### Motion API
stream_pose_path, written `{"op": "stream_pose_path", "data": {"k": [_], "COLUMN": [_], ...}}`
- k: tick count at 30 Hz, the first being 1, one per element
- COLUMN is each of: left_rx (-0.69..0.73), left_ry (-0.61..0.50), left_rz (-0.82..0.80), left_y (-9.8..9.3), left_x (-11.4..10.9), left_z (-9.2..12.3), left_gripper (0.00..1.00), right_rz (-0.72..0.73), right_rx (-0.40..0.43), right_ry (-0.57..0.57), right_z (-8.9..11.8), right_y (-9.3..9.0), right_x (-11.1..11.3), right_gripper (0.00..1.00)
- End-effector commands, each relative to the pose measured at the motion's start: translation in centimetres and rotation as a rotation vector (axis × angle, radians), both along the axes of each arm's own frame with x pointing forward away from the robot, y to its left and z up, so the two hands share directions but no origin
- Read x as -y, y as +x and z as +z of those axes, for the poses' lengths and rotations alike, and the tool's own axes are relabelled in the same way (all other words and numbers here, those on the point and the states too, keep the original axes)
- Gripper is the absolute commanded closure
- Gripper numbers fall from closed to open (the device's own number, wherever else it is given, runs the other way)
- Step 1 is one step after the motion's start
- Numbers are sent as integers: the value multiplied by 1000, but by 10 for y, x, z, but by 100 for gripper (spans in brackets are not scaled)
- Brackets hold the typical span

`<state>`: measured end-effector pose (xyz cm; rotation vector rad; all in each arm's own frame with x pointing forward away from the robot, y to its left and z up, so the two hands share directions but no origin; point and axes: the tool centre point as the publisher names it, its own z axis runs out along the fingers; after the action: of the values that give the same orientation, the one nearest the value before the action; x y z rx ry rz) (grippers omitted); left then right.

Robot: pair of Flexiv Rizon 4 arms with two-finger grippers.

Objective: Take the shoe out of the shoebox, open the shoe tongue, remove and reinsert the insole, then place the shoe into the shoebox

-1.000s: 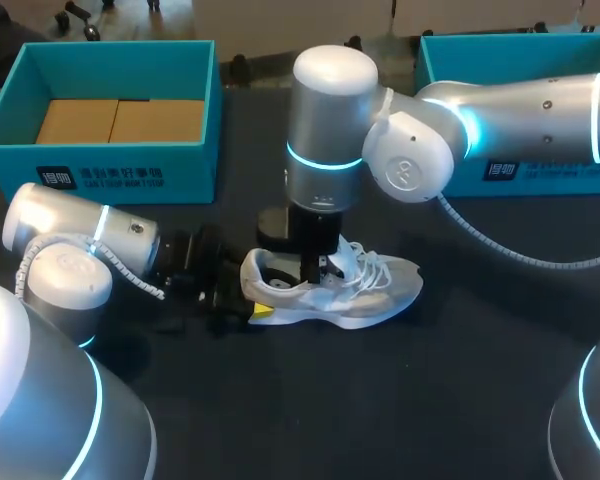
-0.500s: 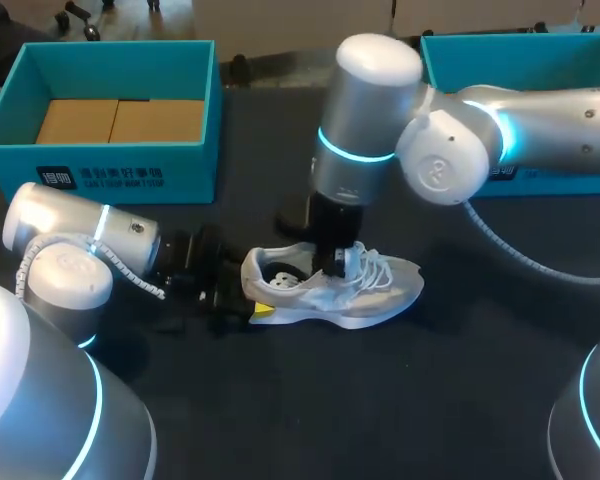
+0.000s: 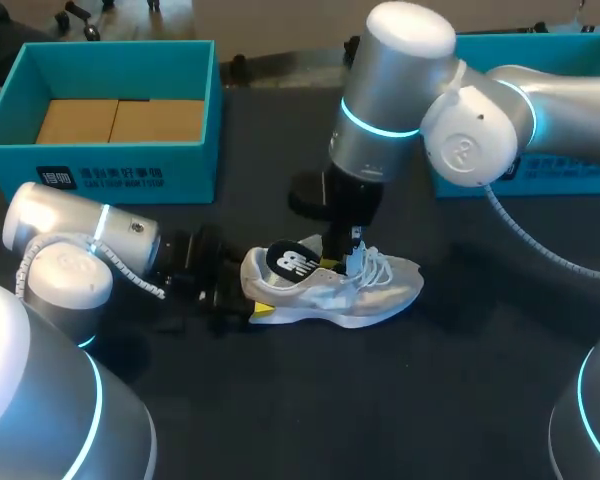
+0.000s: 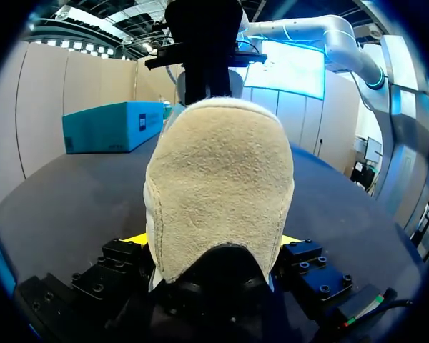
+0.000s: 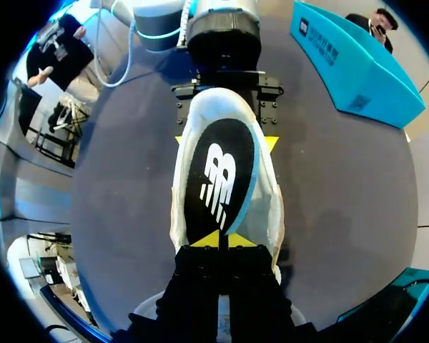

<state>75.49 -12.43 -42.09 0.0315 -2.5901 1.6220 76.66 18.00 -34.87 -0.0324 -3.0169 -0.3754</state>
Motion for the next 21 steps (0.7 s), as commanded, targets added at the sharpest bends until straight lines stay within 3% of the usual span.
{"op": "stream_pose_path", "data": {"k": [1,11,21], "left_rx": [-1,-1,-1], "left_ry": [3,3,3], "left_rz": [0,0,0], "left_y": [1,1,1], "left_x": [-1,-1,-1], "left_z": [0,0,0], "left_gripper": [100,100,100], "right_rz": [10,67,123], "right_rx": [5,3,-7], "right_ry": [12,32,129], "right_z": [4,14,26], "right_y": [1,14,24], "right_x": [3,-13,-35], "right_gripper": [100,100,100]}}
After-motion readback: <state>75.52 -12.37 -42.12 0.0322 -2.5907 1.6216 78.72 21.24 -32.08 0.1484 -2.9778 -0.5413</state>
